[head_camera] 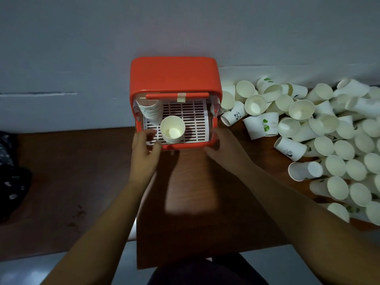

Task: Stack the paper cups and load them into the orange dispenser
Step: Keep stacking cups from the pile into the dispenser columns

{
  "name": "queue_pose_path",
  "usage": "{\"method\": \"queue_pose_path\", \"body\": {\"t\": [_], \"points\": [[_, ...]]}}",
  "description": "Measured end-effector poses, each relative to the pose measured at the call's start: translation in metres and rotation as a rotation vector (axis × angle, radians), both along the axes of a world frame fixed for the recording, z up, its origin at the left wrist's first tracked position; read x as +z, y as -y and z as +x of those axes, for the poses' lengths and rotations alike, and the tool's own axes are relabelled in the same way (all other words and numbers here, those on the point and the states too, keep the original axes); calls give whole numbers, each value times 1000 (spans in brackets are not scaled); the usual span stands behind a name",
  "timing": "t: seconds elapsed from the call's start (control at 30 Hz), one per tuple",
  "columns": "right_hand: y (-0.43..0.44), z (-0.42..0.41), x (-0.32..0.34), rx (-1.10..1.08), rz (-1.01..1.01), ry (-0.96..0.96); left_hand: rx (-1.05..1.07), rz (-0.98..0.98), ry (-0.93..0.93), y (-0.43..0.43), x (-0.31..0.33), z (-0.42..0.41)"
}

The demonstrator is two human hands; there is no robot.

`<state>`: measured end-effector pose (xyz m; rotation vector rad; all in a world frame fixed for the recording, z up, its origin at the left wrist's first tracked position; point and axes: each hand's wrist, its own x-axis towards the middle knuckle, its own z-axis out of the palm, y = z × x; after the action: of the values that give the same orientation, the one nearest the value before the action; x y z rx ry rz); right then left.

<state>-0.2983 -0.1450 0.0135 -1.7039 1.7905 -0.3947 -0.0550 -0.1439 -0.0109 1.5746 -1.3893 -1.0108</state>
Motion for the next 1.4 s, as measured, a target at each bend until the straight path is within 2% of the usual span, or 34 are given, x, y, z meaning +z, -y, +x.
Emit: {"method": "queue_pose_path", "body": {"t": [0.07,0.2,0.3,0.37,0.43,0.5,0.63,0.77,0.93,1.13,1.3,1.4], "points": [[-16,-41,1,-61,23,-95,-86,19,-41,-16,3,-24],[-23,-119,1,-182,38,-215,-409,184,-47,-21,-7,-89],[-12,-167,5,-213,-16,-253,-499,210,-25,-7,0,-147],[4,-191,8,-194,-49,-250,-467,238,-1,10,7,-187],[26,-207,8,-142,-74,-255,-360,349,13,31,3,-221],[51,-217,5,-77,-91,-271,-222,487,-32,52,-11,-249],[99,-220,-10,115,-118,-242,-78,624,-58,73,-47,-284],[124,-229,-37,365,-207,-219,43,655,-98,79,-70,-312],[135,-231,-49,487,-224,-266,22,576,-55,84,-83,-337],[133,-234,-46,475,-272,-255,-70,548,-73,75,-73,-338],[124,-225,-22,278,-322,-31,-113,559,-129,49,-49,-298],[113,-216,-6,181,-294,83,-116,472,-172,36,-32,-261]]}}
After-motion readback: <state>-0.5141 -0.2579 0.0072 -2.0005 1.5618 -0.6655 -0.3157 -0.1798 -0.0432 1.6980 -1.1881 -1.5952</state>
